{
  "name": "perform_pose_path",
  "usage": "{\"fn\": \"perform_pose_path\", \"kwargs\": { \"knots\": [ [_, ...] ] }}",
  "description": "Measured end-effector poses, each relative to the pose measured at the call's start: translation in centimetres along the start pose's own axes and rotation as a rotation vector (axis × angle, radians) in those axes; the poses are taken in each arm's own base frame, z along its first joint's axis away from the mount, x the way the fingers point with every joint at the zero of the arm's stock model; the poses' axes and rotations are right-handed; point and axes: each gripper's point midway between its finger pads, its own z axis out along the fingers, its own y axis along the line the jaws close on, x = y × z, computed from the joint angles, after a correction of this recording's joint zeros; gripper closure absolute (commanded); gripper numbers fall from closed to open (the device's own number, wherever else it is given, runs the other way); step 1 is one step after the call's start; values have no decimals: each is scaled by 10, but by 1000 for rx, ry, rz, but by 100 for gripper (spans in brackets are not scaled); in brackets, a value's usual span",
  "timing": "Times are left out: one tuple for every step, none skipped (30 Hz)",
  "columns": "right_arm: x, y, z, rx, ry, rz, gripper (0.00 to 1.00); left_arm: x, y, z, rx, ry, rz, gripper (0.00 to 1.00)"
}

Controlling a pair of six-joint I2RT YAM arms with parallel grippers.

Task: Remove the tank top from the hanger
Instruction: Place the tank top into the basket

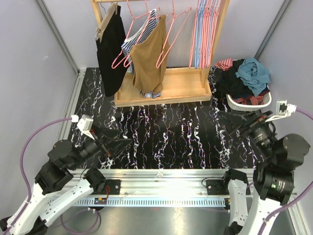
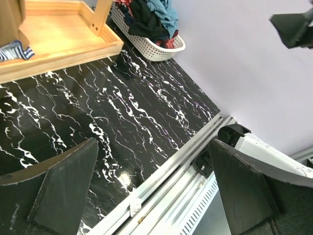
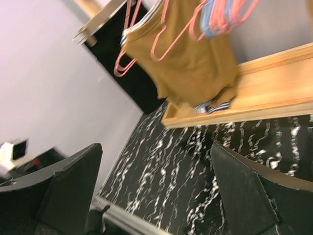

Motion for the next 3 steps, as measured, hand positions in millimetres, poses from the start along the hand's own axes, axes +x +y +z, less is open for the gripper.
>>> {"fn": "perform_pose_path", "kwargs": {
  "knots": [
    [5,7,-4,-26,15,-2,0,2,0,1,2,3,-5,1],
    [9,12,-7,-49,31,-1,0,3,0,2,3,5,-9,1],
    [11,15,-8,-62,44,4,0,3,0,2,4,7,-16,1]
  ]
}}
